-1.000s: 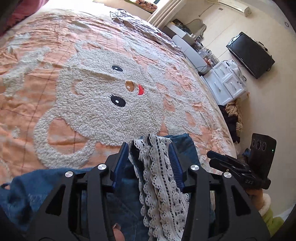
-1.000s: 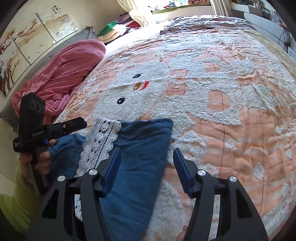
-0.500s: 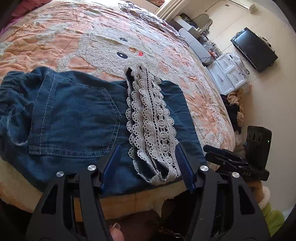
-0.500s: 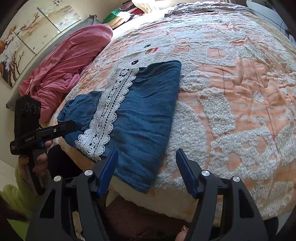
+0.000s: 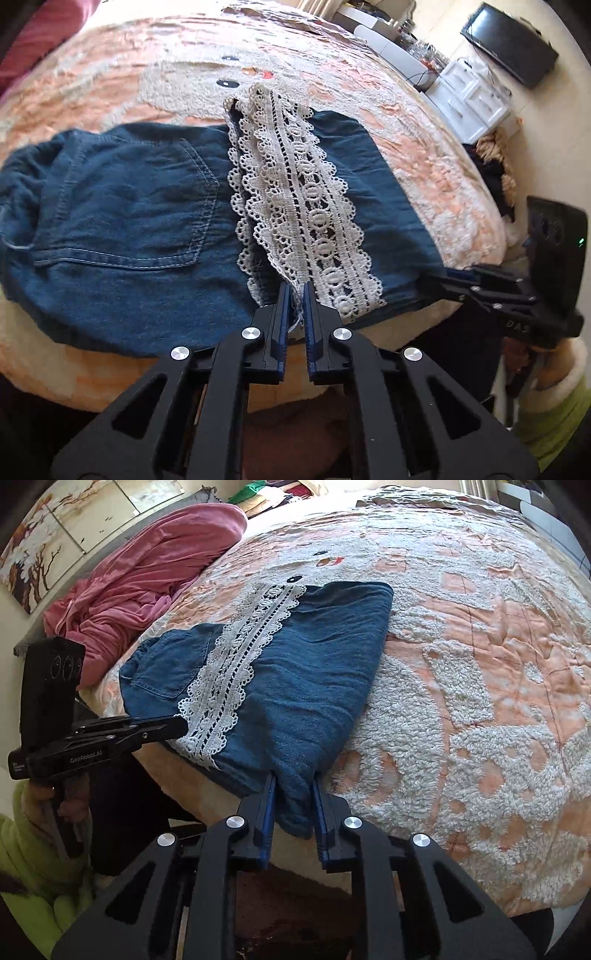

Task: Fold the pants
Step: 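Pinch the lace trim with the left gripper and smooth it flat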

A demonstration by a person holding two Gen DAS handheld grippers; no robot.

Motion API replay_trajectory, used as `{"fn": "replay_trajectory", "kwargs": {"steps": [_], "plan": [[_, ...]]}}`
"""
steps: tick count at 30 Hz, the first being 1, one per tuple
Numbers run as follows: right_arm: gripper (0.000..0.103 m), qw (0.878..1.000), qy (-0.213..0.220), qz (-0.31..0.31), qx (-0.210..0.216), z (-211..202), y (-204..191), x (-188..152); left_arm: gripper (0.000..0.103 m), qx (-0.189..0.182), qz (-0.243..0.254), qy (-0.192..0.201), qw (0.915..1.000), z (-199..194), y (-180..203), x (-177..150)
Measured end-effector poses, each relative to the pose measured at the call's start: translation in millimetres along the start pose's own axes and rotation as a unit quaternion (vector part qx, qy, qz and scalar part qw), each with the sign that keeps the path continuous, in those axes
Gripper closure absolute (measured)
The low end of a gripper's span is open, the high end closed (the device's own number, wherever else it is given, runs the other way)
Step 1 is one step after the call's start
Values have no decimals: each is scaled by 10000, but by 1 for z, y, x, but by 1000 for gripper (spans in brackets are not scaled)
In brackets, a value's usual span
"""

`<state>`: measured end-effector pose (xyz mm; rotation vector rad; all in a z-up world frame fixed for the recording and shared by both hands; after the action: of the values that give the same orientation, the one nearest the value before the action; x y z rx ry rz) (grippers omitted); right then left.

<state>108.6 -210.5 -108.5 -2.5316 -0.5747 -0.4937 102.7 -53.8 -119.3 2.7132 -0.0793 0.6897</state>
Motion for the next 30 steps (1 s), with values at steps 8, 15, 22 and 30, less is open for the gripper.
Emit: {"fn": "replay_trajectory", "kwargs": {"steps": [8,15,22,30], "plan": [[78,9995,-166,-22,-256,10,8,-10,99,236,84,-13,9997,9,-11,-8],[59,9965,353,-406,-641,-25,3,10,92,372,197,174,9990,-3,-6,-4],[50,9945,464,-701,-621,-23,-18,21,74,574,246,406,9972,-22,-12,1],[48,9921,199,-1131,-512,8,-62,24,65,864,199,636,9940,-46,-31,3]]}}
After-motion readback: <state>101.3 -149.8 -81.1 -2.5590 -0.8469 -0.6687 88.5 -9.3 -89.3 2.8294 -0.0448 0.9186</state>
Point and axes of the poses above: each gripper's, at about its wrist camera, not at the fingertips, and z roughly the way its jaws point, y to its right, x to its top, the point moved 10 cm from there along z, roughly the way its jaws point, and after that the axes turned 4 degrees about z, right-handed, at the moved point
